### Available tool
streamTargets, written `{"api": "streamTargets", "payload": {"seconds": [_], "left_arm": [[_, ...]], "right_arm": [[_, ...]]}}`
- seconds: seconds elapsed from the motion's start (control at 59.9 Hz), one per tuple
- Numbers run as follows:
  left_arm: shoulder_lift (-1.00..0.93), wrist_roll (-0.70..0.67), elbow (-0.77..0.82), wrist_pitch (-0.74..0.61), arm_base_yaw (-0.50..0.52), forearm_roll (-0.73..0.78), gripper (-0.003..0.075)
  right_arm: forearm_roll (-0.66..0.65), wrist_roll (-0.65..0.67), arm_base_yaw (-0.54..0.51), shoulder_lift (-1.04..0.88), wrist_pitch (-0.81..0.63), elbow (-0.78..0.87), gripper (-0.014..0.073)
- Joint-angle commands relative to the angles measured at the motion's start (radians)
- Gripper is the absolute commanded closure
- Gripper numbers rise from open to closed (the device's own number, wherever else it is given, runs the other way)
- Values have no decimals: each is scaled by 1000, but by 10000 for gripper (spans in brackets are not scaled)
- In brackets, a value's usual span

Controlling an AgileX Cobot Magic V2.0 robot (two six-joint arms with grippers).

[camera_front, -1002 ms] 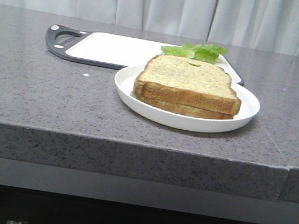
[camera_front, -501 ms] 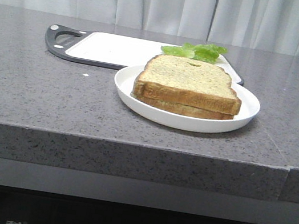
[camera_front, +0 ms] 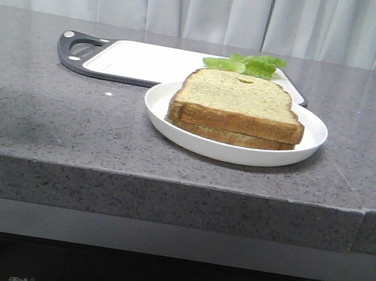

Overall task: Left arm grabs bread, right arm adds lettuce
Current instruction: 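Lower the left gripper onto the top bread slice and grasp it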

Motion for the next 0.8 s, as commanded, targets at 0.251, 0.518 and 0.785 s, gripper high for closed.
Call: {"api": "streamTargets", "payload": {"seconds": [0.251, 0.518, 0.785], "left_arm": [[368, -3, -356, 28, -167, -17, 125], [511, -3, -452, 67, -194, -17, 176], [529, -3, -452, 75, -194, 9, 253]], "right_arm": [[-9, -4, -4, 14, -72, -34, 130], [-11, -4, -4, 14, -72, -34, 130], [-13, -4, -4, 14, -72, -34, 130]]}}
